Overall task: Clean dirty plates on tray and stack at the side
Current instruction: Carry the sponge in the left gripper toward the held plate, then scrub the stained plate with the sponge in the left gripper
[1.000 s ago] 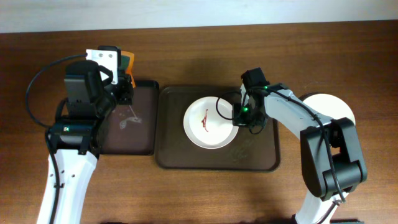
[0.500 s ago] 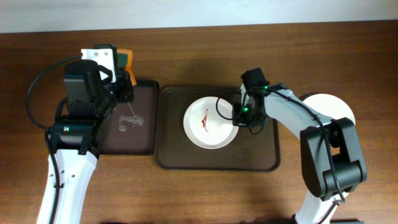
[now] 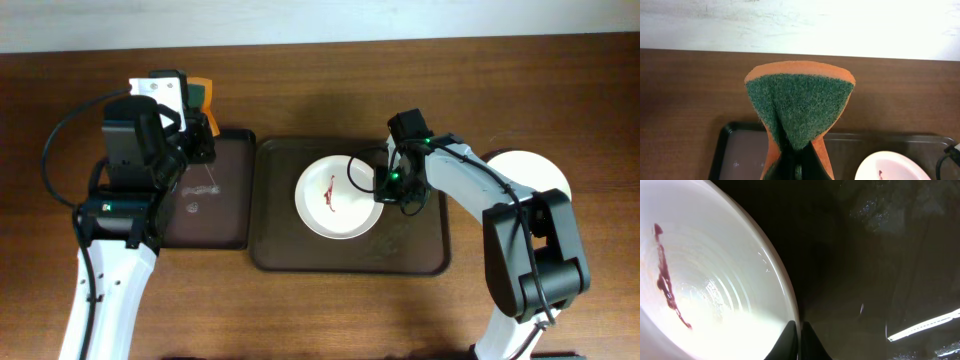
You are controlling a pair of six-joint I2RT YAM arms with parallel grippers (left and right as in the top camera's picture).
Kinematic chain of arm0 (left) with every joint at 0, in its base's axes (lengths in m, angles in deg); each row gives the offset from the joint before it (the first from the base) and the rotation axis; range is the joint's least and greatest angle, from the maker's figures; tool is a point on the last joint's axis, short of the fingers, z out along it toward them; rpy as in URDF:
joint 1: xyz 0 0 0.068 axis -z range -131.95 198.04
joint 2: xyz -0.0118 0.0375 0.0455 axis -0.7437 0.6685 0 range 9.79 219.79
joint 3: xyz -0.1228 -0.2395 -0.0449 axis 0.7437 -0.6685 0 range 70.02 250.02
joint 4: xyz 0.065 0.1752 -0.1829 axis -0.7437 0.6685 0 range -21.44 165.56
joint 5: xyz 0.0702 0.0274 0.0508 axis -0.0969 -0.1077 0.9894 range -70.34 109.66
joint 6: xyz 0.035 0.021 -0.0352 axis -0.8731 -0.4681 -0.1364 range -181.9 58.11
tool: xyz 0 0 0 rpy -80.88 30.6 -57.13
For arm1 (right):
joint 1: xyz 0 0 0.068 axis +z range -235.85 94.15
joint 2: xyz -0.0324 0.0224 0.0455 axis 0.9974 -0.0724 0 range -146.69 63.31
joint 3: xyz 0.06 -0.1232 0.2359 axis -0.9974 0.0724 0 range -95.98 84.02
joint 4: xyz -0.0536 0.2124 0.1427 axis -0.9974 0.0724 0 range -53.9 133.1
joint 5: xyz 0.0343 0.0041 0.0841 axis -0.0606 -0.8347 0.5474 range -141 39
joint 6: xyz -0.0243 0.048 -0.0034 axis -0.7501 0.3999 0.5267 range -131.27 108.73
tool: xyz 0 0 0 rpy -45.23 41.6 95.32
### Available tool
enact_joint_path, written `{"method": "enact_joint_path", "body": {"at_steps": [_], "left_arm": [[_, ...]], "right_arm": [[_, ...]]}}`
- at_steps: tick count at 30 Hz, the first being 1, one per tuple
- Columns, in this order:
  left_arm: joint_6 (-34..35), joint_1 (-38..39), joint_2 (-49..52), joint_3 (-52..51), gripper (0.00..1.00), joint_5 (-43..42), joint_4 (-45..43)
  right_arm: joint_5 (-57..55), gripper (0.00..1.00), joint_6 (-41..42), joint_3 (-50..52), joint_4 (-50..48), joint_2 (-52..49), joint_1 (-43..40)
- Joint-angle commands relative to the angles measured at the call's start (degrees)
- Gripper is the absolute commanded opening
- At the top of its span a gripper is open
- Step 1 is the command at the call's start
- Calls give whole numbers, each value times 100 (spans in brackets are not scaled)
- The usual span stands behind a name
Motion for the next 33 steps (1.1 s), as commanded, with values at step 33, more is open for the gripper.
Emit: {"method": "enact_joint_path", "body": {"at_steps": [33], "left_arm": [[50,0,2625,-4,0,81,1272]], "right_arm": [[-9,4,-15,-81,-9,-31,61]]}}
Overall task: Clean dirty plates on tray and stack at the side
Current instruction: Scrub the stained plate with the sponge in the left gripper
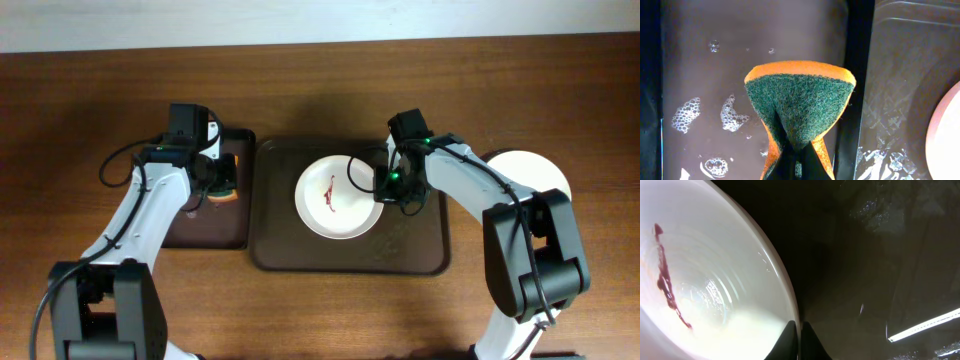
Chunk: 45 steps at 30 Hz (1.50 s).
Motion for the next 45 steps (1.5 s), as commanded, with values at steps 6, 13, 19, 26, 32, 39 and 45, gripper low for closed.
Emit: {"method": "enact_joint_path", "body": {"at_steps": [6,13,19,26,32,39,45], "left_arm": [[26,310,-348,4,0,-1650,-518],[828,1587,-42,-2,0,-1954,-769],[1681,2260,713,-2,0,-1919,-868],[1679,2312,1141,-2,0,-1108,-879],[1615,2253,1163,0,0,389,-883],[1263,2249,640,409,0,-566,-531],[1047,2201,214,398,0,-605,-525]], "right_arm": [[-13,4,-11,-81,-15,-31,439],[-13,4,94,-81,-15,-31,551],[-13,4,94,-81,-9,-31,551],[-13,4,94,-81,-11,-31,551],[-11,4,94,-81,-9,-31,551],[-13,4,92,-81,-9,-31,551],[-13,4,92,-81,-11,-31,551]]}}
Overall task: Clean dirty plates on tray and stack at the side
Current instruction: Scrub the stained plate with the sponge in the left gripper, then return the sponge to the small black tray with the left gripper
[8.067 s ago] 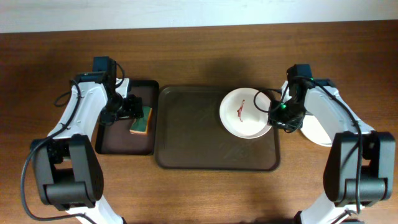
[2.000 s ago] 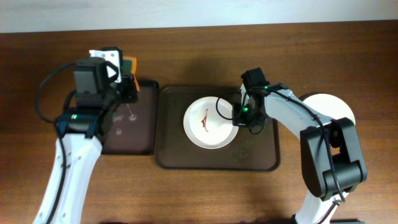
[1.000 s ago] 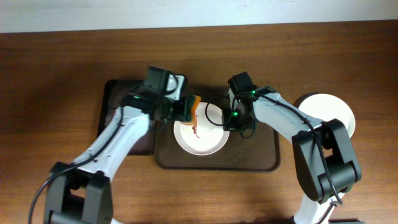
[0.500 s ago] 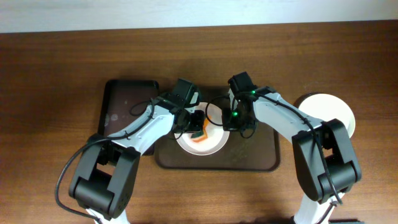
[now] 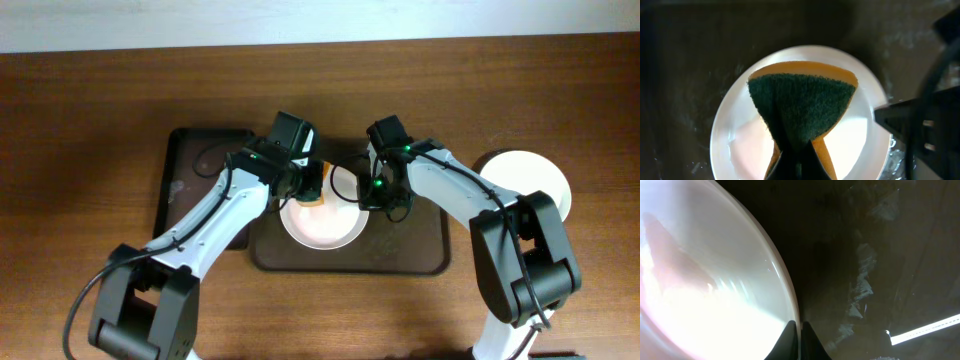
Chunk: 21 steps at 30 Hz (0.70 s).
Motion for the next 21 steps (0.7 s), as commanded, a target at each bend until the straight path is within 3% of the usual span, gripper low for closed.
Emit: {"method": "enact_joint_path", "body": {"at_steps": [1,4,7,16,21], "left_arm": [[-254,-74,-94,87,0,-85,2],[-254,-72,-28,50,0,50,15],[-260,-221,-61,52,0,791,33],[-1755,-1652,-275,42,0,1652,894],[-2288,-1751,-90,-129,0,1606,702]], "right_arm": [[-13,4,46,-79,2,-31,26],[-13,4,46,-79,4,-31,26],[-13,4,46,-79,22,-31,26],[-15,4,44,-79,17,-31,26],[-15,4,44,-79,20,-31,26]]}}
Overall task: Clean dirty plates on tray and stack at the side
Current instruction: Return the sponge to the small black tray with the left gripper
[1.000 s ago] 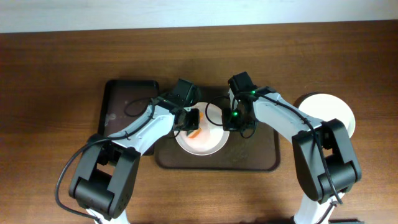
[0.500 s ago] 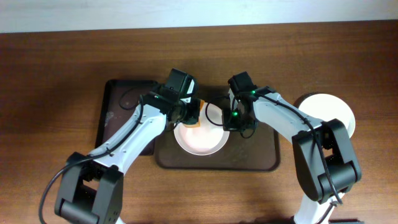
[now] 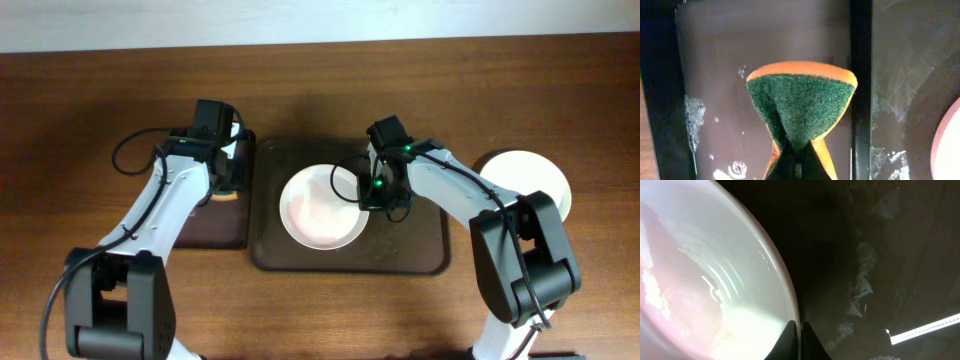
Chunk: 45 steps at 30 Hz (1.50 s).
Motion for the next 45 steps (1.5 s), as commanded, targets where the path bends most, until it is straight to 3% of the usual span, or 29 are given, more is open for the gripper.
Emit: {"method": "enact_joint_path", "body": {"at_steps": [1,6,7,8,9,13,20,22,23,24,25,29,30,31,32,37,39,43,45], "left_arm": [[-426,-7,94,-122,0,57,-50],[-424,-9,564,-127,0,59,-35],[-424,-9,616,-127,6,61,-35],[-424,-9,662,-127,24,61,-35],[-426,-9,688,-127,53,63,-46],[-424,-9,726,-127,59,81,-249],[-299,-9,1182,-127,60,76,-732],[-160,-9,1331,-127,57,68,-728],[-160,-9,1377,-127,36,59,-726],[-160,-9,1368,-120,8,61,-728],[-160,-9,1311,-83,0,61,-706],[-160,-79,896,118,0,83,-638],[-162,-131,787,118,10,81,-608],[-162,-181,715,118,62,81,-483],[-162,-212,706,118,72,81,-332],[-162,-216,713,-2,72,-525,223],[-162,-216,715,-81,67,-525,212],[-162,-216,719,-101,41,-525,229],[-162,-216,719,-101,48,-527,293]], "right_arm": [[-11,4,44,-81,4,-31,26],[-13,4,44,-81,4,-31,26],[-11,4,44,-81,4,-31,26],[-13,4,44,-81,4,-31,24],[-13,4,44,-81,4,-31,26],[-13,4,44,-81,4,-31,24],[-11,4,44,-81,4,-31,26],[-11,4,44,-81,7,-31,26],[-11,4,44,-81,7,-31,26],[-11,4,44,-81,7,-31,26],[-13,4,44,-81,4,-31,26],[-11,4,44,-81,4,-31,26],[-11,4,44,-81,4,-31,26],[-13,4,44,-81,2,-31,26],[-13,4,44,-81,2,-31,26],[-11,4,44,-81,2,-31,26],[-11,4,44,-81,9,-31,26],[-11,4,44,-81,9,-31,26],[-9,4,44,-81,7,-31,26]]}}
